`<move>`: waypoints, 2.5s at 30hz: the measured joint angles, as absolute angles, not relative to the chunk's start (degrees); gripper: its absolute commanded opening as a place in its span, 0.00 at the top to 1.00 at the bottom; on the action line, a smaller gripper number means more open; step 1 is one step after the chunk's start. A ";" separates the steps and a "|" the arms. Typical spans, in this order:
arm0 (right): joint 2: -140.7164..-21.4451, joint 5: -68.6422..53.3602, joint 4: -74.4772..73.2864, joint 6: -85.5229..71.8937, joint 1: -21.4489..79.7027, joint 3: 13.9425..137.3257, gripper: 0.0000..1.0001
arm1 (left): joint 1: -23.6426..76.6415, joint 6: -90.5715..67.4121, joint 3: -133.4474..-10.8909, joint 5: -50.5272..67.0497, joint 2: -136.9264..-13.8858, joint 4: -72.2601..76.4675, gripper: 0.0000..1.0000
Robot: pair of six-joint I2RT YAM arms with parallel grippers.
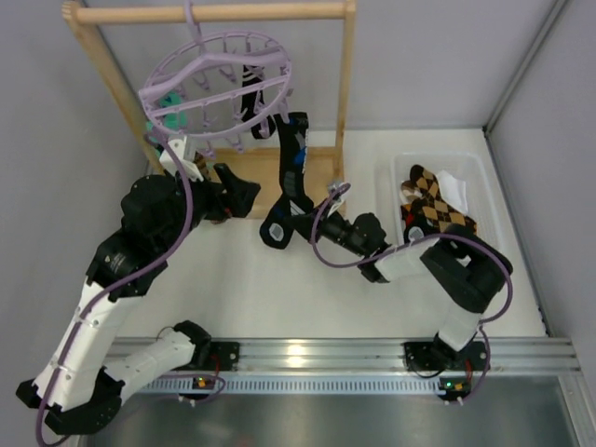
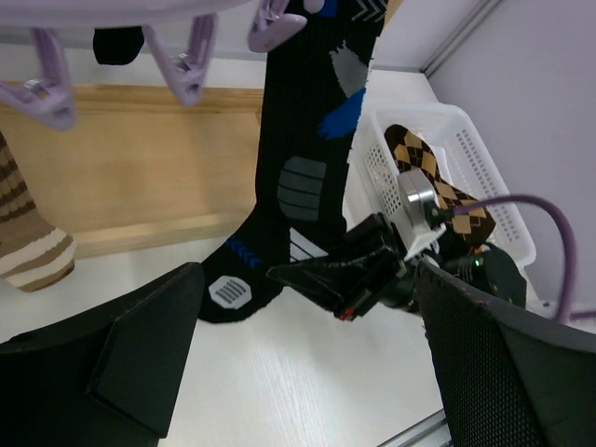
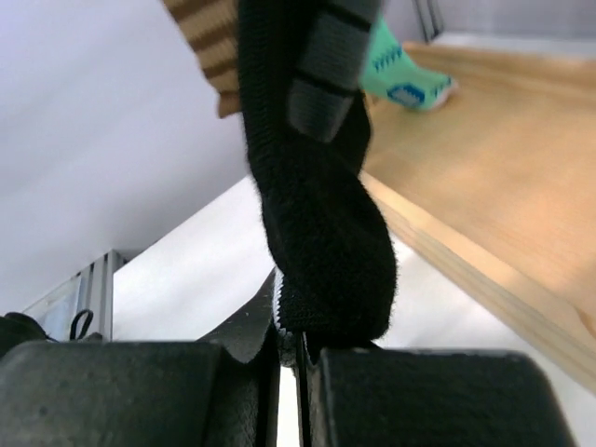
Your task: Remove the socks clipped to the hanger
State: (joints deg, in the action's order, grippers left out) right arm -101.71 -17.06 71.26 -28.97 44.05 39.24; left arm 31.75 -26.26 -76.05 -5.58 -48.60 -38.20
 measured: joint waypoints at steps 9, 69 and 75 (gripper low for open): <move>-94.13 0.10 64.55 -16.40 56.42 38.89 1.00 | 32.18 -26.83 -85.12 -9.91 -55.86 -38.48 0.02; -97.80 15.38 48.36 7.03 74.89 50.15 1.00 | 46.35 -20.80 -111.33 -61.89 -90.45 -49.47 0.21; -98.35 15.33 48.25 8.05 76.03 50.78 1.00 | 45.80 -20.64 -111.33 -63.18 -90.52 -49.76 0.37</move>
